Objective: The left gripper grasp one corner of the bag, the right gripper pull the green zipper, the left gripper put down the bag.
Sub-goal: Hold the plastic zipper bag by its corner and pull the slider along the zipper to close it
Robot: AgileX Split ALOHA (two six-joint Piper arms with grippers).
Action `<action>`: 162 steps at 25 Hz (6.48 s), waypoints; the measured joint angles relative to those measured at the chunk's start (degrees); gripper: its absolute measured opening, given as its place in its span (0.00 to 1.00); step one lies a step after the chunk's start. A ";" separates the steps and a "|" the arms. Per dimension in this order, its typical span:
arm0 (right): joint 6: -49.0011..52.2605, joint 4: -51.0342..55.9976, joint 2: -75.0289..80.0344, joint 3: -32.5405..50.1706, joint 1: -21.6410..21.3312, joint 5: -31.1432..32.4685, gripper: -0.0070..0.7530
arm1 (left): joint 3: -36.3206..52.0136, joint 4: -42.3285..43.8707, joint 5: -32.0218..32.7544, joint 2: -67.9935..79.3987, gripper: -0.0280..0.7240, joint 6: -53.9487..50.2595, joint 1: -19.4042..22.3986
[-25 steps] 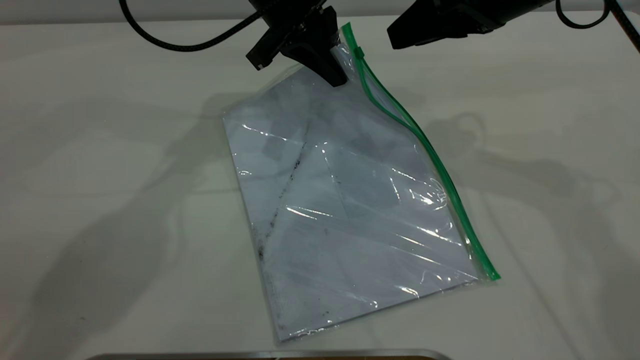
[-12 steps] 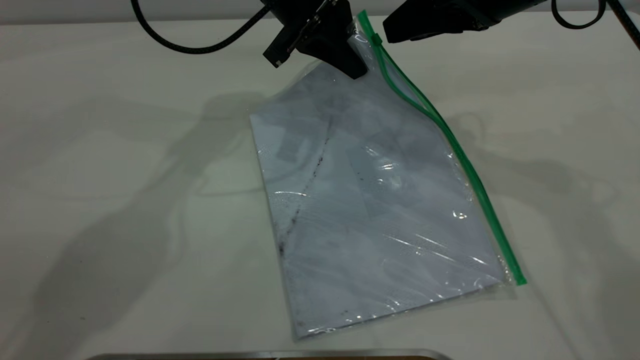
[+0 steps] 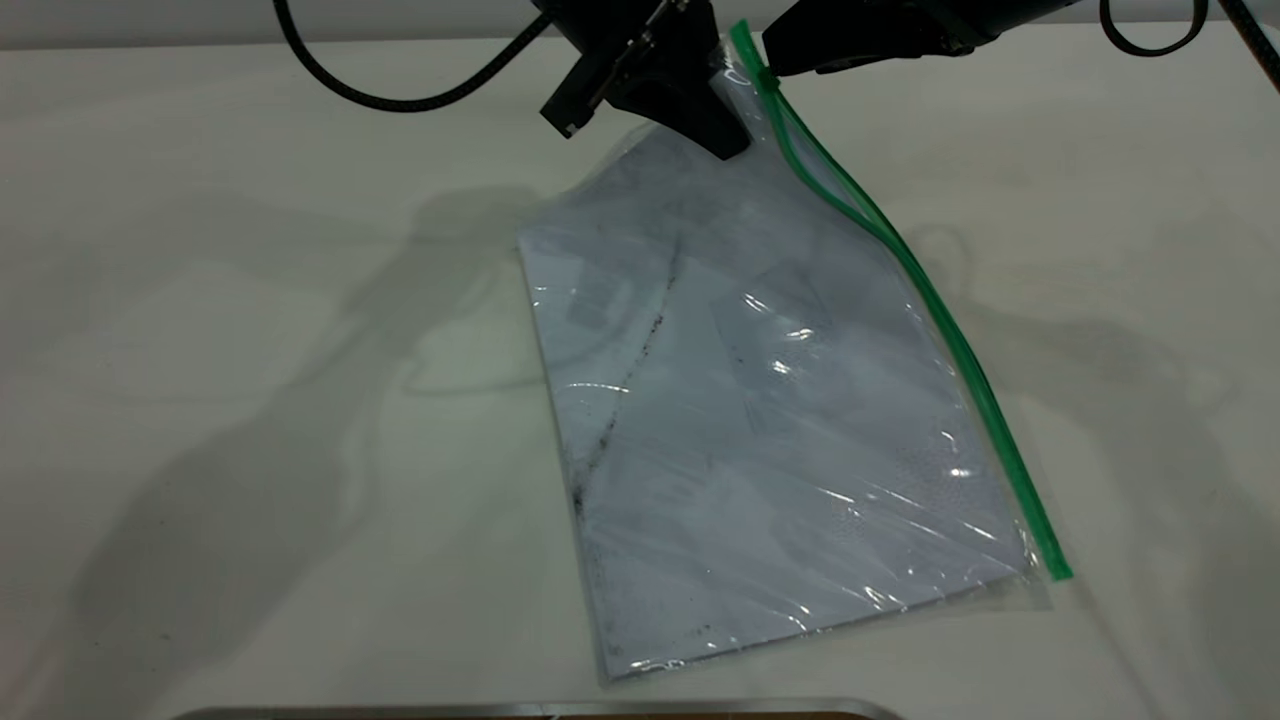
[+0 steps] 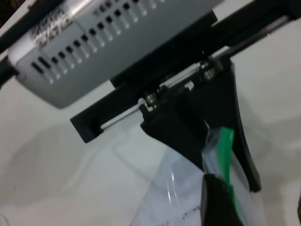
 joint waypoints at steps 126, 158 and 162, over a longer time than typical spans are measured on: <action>13.22 -20.22 0.70 -1.18 1.04 -9.20 0.10 | 0.00 -8.92 0.00 0.00 0.11 -3.54 2.15; 14.62 -16.01 5.61 -4.52 0.21 -12.19 0.75 | 0.00 -3.22 0.05 -1.73 0.11 -6.01 4.87; 11.19 -11.37 5.61 -4.69 0.21 -10.73 0.76 | 0.00 -3.17 0.05 -1.73 0.11 -7.06 4.87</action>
